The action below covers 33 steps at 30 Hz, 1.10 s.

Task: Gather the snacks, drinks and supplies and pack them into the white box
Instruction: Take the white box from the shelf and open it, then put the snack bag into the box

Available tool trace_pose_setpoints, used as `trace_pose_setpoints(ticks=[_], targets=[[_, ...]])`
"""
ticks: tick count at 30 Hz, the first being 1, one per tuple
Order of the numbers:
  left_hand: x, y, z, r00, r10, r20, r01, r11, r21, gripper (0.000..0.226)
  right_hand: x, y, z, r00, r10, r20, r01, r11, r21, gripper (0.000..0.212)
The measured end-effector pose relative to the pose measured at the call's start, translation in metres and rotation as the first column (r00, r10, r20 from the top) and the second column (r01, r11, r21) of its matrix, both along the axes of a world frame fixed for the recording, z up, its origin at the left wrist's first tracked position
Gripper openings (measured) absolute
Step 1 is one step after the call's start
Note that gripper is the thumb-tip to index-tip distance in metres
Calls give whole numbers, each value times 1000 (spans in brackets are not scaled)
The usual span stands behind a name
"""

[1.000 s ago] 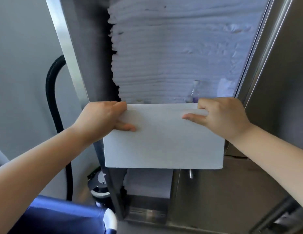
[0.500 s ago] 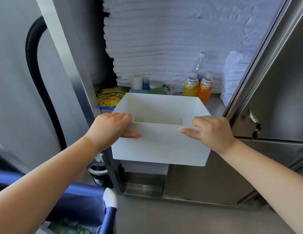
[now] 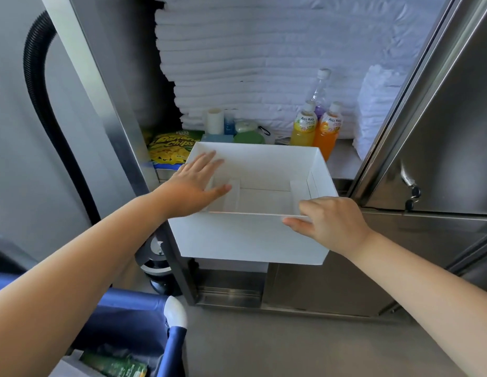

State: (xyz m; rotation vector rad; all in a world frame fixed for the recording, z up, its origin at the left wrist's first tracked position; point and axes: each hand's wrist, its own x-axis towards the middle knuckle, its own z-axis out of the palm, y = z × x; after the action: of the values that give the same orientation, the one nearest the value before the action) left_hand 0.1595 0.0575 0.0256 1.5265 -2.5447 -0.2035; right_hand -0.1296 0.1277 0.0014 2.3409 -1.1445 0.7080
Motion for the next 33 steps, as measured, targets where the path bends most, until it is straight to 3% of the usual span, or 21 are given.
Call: trace_pose_setpoints(ticks=[2, 9, 14, 16, 20, 24, 33], targets=[[-10, -17, -1, 990, 51, 133, -48, 999, -21, 79, 1, 2, 2, 1000, -22, -19, 23, 998, 64, 50], [-33, -60, -12, 913, 217, 344, -166, 971, -173, 64, -2, 5, 5, 992, -123, -32, 126, 923, 363, 57], [-36, -72, -19, 926, 223, 305, -177, 969, -172, 63, -10, -13, 11, 983, -125, 137, 17, 797, 603, 79], [-35, -73, -24, 920, 240, 310, -180, 961, -210, 66, -19, -39, 14, 978, -179, 106, 62, 738, 672, 81], [-31, -69, -34, 907, 261, 330, -165, 942, -292, 70, -23, -101, 15, 963, -250, -98, 254, 730, 634, 84], [-30, -64, -36, 890, 292, 351, -169, 924, -343, 73, -20, -145, 15, 961, -152, -233, 256, 810, 527, 78], [-35, -59, -19, 944, 262, 202, -191, 930, -314, 68, -25, -167, 15, 980, -7, -200, 114, 842, 528, 59]])
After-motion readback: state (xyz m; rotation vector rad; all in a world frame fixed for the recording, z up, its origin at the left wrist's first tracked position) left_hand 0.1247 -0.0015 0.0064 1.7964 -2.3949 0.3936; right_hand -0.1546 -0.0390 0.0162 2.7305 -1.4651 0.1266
